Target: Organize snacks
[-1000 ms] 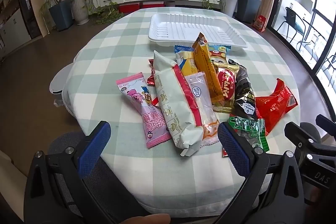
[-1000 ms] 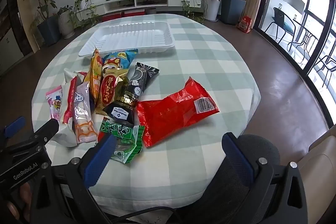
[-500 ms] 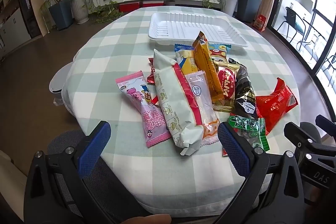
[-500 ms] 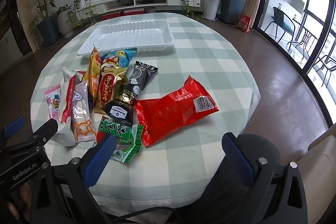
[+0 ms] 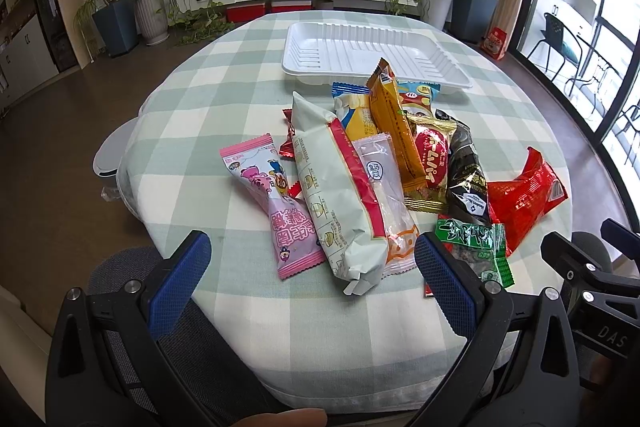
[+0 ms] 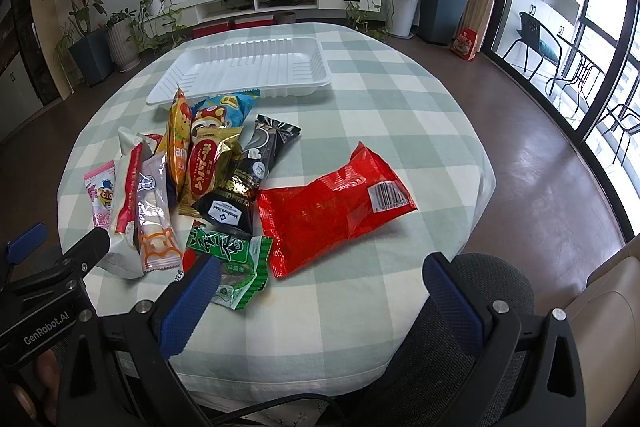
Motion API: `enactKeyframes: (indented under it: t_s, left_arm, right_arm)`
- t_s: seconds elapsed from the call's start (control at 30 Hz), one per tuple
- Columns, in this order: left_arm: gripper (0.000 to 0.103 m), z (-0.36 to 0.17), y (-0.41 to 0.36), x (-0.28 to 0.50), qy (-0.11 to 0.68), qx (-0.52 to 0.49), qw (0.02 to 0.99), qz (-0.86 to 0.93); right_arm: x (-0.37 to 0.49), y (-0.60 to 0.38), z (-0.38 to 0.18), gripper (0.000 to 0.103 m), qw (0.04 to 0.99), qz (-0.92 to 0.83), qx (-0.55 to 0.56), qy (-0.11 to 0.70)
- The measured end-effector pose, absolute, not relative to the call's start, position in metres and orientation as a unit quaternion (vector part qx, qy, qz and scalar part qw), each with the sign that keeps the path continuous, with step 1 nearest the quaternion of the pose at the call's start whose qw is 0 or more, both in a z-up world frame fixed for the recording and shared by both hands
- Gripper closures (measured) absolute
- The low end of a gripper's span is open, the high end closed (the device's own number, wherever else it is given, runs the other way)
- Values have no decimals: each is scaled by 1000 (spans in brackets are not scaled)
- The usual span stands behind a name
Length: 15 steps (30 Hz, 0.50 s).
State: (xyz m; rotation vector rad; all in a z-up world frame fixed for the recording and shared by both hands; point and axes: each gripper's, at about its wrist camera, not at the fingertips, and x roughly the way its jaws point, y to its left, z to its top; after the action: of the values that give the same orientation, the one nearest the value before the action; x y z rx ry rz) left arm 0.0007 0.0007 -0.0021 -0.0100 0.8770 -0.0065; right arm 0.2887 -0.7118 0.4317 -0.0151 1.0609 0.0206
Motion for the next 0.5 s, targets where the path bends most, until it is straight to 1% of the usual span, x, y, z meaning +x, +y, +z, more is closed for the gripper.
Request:
enactKeyframes:
  t_s: [0.5]
  left_arm:
    - [0, -2, 1, 1, 425, -5, 905, -3]
  right_arm:
    - [288, -713, 432, 0, 862, 9, -7, 507]
